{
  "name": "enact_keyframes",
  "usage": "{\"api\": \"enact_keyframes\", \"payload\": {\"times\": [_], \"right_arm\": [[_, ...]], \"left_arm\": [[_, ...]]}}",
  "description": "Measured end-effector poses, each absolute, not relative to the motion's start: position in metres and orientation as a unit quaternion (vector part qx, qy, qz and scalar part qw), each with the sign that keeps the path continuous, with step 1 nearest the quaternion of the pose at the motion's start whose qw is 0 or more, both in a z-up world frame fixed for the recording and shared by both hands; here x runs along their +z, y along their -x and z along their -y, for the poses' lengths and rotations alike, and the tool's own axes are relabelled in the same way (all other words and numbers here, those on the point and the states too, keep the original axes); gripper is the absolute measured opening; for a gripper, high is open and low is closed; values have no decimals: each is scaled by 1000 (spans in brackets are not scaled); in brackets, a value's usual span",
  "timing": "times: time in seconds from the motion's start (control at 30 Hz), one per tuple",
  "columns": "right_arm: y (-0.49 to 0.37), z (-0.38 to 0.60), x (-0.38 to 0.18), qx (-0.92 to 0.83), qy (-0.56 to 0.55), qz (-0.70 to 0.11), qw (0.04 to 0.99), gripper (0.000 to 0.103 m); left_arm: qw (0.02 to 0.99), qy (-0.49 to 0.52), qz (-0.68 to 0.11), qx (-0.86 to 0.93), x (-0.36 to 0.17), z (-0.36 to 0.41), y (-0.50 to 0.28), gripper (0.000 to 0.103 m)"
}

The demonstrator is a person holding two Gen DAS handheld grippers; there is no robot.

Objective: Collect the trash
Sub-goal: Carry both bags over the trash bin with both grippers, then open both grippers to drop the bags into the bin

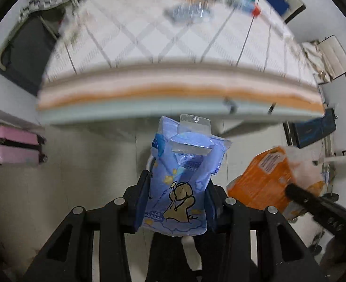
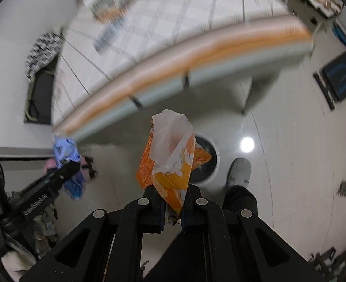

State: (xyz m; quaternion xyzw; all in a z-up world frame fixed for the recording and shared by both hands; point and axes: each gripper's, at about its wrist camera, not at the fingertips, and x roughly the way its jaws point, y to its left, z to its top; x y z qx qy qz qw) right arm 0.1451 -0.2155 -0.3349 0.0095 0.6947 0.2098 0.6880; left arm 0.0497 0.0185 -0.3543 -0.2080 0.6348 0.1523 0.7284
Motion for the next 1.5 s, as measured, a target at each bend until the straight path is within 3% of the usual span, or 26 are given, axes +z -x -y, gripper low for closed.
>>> {"api": "enact_keyframes", "payload": {"times": [0.5,0.57,0.63,0.7,0.77,0.8,0.9,0.93,0.97,1.13,1.5], "right_arm": [[-137,217,-636,179,4,-758,627,9],[-140,217,-673,182,3,-766,617,9],[-139,218,-707,184,-3,-775,604,11],[-138,219,-734,191,-4,-781,595,20],[-138,216,-749,195,1,-781,593,43],[-137,218,-755,193,8,-782,592,49],[-134,217,-762,190,32,-779,597,77],[-132,216,-760,188,52,-773,604,95],[-132,213,-760,186,70,-767,610,102],[-128,202,-730,179,152,-730,642,102],[-124,190,-628,174,190,-696,670,102]], "left_arm": [[619,348,-693,121,-661,-31,-45,39],[604,368,-699,109,-692,-31,-46,45],[599,371,-701,109,-714,-31,-46,65],[601,367,-701,114,-722,-30,-46,75],[604,358,-702,117,-724,-29,-43,88],[607,347,-704,122,-723,-28,-40,97],[623,308,-705,144,-711,-25,-34,98],[627,290,-707,153,-704,-27,-30,98],[631,273,-707,163,-696,-26,-28,98],[645,225,-706,187,-662,-34,-12,98],[664,213,-686,208,-555,-31,0,98]]}}
